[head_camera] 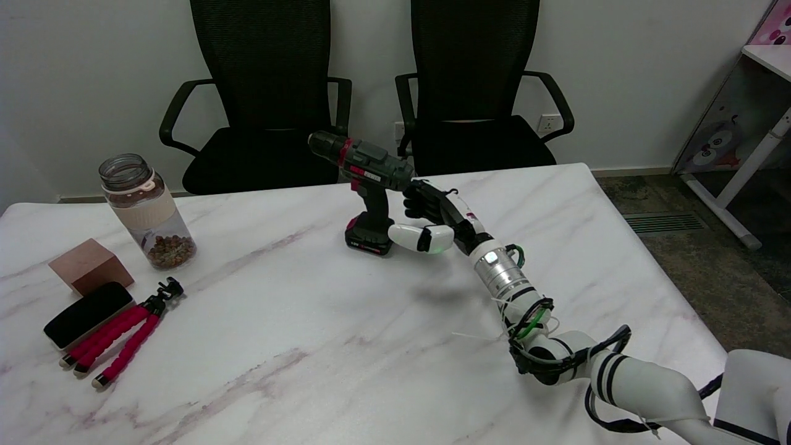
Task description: Pick up the power screwdriver.
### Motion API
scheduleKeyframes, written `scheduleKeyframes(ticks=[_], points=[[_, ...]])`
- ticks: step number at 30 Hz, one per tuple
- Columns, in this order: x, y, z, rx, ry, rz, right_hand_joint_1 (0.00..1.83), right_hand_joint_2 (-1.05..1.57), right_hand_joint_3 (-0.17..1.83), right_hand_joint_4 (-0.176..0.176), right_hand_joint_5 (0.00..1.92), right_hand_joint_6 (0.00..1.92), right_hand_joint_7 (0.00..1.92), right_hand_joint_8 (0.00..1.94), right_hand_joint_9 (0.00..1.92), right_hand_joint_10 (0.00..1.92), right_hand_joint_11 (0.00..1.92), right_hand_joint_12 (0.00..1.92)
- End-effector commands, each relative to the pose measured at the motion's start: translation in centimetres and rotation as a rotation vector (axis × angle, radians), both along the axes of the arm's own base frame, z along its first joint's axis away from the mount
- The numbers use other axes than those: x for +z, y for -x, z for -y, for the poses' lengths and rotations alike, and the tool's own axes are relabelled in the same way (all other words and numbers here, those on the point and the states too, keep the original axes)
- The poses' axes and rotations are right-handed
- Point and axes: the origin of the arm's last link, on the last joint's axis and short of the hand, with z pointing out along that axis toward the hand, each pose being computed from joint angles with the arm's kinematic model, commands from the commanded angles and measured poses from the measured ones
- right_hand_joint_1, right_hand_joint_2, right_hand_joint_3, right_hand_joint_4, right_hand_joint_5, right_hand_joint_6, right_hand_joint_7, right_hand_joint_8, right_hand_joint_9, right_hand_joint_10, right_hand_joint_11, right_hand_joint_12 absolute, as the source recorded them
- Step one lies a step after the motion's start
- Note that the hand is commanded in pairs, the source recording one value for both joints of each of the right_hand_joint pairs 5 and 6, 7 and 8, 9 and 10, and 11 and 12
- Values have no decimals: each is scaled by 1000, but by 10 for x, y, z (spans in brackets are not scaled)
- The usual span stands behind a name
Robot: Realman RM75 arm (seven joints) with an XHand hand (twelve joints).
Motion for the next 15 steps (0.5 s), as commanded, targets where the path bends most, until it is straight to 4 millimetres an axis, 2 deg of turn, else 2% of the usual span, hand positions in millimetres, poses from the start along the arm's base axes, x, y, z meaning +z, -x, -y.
scheduleKeyframes(ticks=[1, 15], points=[[-15, 2, 11, 11, 14, 59, 821, -45, 905, 45, 326, 326, 326, 326, 387, 387, 445, 445], [-29, -4, 22, 24, 6, 97, 815, -89, 898, 70, 306, 306, 306, 306, 360, 360, 398, 398]])
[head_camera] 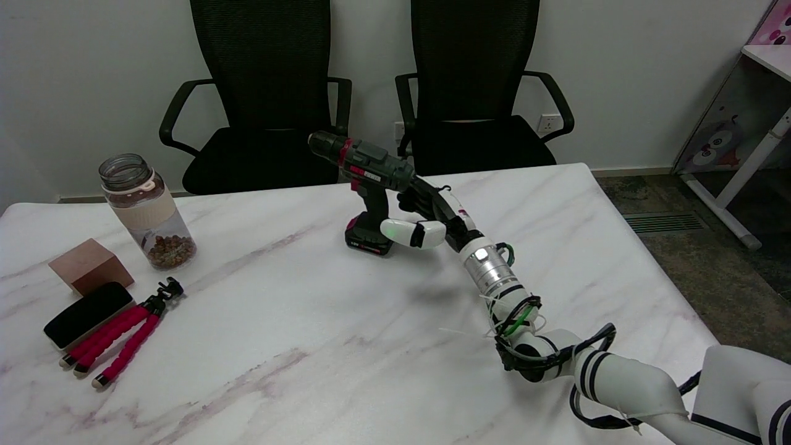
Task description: Pick up the power screwdriver.
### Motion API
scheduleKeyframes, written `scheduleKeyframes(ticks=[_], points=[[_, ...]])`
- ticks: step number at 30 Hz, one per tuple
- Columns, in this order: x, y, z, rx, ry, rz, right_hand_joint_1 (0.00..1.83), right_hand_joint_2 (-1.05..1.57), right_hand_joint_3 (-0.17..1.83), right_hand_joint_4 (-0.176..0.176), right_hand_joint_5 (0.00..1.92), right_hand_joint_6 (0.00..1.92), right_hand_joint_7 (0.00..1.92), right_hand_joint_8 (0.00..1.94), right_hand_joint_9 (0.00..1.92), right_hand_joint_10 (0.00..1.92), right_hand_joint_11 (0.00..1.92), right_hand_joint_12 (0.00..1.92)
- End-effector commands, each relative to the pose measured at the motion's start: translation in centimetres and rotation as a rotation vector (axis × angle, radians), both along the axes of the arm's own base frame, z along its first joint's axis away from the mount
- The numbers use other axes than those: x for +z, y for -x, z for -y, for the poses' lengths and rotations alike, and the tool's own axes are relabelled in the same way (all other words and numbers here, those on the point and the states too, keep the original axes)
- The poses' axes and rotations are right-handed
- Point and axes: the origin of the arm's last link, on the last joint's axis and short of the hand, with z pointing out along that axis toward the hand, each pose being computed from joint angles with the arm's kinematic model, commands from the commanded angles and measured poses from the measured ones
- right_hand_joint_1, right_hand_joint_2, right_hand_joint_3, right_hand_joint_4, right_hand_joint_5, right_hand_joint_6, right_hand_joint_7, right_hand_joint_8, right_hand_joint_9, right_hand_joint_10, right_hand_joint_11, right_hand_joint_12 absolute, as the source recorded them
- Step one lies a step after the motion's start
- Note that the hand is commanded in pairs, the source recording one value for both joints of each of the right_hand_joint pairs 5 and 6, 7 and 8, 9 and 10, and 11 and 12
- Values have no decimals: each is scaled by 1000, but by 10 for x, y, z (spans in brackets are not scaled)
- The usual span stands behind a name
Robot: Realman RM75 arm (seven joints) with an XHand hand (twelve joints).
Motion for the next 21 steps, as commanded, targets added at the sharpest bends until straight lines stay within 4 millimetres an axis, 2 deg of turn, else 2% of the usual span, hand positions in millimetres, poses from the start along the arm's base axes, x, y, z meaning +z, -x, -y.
scheduleKeyframes(ticks=[1, 21], points=[[-18, -4, 13, 12, -8, 58, 815, -92, 897, 70, 305, 305, 305, 305, 359, 359, 395, 395], [-33, -11, 35, 11, -34, 46, 809, -152, 890, 100, 280, 280, 280, 280, 325, 325, 334, 334]])
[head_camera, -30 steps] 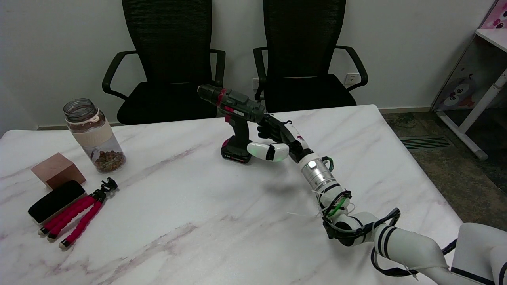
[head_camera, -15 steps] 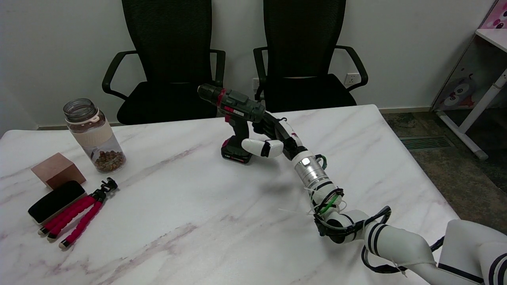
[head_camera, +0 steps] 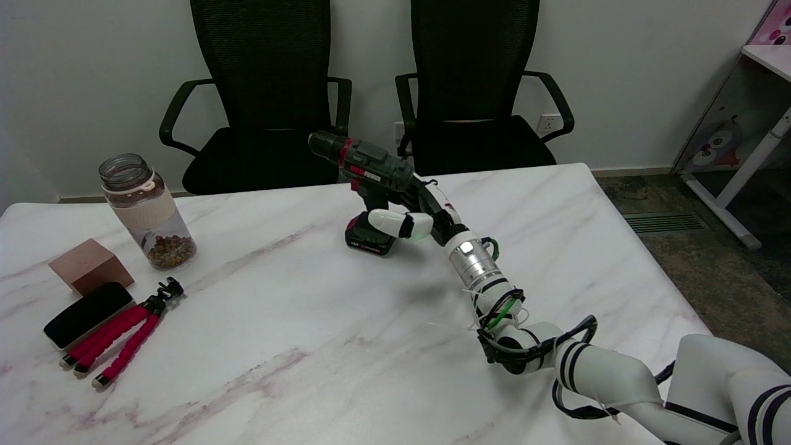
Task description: Pick up the power screwdriver.
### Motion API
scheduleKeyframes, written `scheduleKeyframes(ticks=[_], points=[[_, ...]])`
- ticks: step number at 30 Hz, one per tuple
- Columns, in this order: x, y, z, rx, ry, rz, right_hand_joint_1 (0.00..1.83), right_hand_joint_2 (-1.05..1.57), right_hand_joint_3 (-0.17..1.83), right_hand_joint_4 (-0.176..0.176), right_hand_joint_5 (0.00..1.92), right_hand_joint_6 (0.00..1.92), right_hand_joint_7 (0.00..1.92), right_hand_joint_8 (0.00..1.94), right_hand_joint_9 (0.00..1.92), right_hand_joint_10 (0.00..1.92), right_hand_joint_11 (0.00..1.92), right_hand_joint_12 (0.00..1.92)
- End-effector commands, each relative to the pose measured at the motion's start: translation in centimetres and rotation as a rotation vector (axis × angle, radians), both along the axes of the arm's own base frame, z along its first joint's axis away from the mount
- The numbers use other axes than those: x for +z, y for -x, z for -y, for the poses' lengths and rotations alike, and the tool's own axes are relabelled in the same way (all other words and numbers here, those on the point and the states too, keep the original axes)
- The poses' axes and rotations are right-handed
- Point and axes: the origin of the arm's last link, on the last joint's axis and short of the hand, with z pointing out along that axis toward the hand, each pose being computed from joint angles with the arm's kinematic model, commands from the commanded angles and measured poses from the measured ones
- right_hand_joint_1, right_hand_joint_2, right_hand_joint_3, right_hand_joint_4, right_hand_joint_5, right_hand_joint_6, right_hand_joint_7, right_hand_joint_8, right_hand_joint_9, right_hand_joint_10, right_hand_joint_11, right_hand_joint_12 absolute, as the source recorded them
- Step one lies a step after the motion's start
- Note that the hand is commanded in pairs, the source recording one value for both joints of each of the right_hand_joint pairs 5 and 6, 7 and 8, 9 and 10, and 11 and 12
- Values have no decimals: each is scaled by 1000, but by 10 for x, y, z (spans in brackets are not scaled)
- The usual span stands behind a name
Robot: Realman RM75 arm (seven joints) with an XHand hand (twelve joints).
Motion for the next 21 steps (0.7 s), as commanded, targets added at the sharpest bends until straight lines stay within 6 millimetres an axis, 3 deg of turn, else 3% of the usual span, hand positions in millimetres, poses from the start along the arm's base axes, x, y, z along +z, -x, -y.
scheduleKeyframes(ticks=[1, 21], points=[[-14, -7, 20, 1, -19, -6, 810, -168, 900, 103, 278, 278, 278, 278, 322, 322, 326, 326], [-23, 4, 28, -67, -30, 60, 805, -256, 898, 142, 256, 256, 256, 256, 291, 291, 275, 275]])
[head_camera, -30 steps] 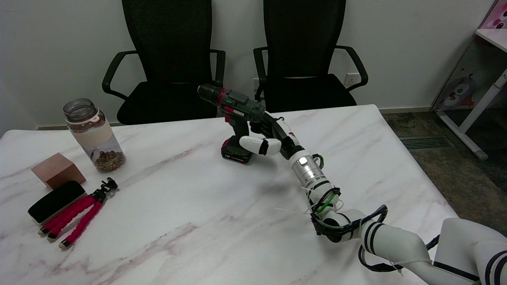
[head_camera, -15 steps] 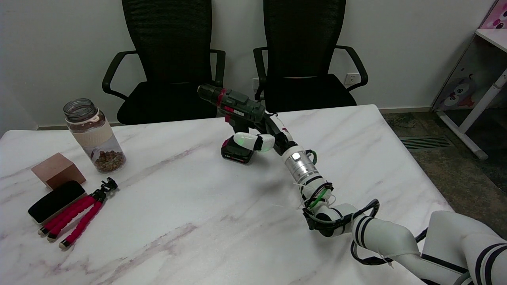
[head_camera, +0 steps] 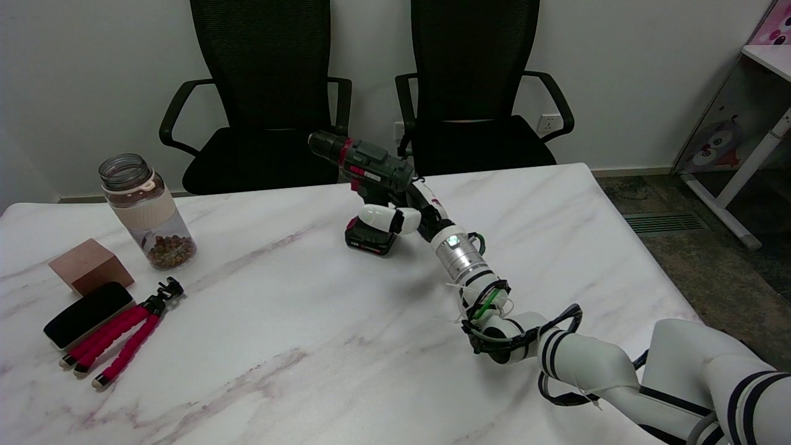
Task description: Pick up the power screwdriver.
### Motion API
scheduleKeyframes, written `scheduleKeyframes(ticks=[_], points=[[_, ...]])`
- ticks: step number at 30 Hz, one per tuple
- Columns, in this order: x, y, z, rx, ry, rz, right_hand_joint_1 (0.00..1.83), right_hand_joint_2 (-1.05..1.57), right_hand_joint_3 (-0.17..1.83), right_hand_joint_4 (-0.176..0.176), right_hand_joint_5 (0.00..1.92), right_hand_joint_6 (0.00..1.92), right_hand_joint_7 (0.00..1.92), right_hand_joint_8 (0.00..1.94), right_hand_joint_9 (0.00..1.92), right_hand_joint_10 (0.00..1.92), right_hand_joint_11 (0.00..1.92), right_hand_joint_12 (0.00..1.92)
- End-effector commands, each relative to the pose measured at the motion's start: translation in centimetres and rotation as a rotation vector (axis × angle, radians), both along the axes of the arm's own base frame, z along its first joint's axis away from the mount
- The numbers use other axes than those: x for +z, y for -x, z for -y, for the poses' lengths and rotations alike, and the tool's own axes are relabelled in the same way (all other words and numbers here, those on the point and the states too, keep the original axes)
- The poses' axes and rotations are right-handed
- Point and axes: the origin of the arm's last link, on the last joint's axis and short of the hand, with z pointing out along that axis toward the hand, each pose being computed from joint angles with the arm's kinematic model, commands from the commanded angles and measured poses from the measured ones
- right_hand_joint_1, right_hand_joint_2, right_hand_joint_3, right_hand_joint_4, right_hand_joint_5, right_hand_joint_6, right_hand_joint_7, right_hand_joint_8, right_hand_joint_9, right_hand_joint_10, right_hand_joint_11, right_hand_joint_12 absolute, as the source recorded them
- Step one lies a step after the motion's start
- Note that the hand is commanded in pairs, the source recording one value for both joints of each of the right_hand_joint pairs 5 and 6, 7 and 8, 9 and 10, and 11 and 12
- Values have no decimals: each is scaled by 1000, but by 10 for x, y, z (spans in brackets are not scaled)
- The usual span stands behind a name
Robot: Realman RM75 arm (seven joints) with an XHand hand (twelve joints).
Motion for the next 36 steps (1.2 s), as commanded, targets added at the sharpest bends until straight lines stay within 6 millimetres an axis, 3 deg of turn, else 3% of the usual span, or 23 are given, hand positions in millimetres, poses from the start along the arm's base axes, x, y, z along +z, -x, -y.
scheduleKeyframes(ticks=[1, 36], points=[[-11, 3, 9, -37, -12, 27, 805, -260, 900, 144, 255, 255, 255, 255, 290, 290, 272, 272], [-24, -2, 13, -30, -37, 92, 807, -307, 869, 176, 238, 238, 238, 238, 266, 266, 207, 207]])
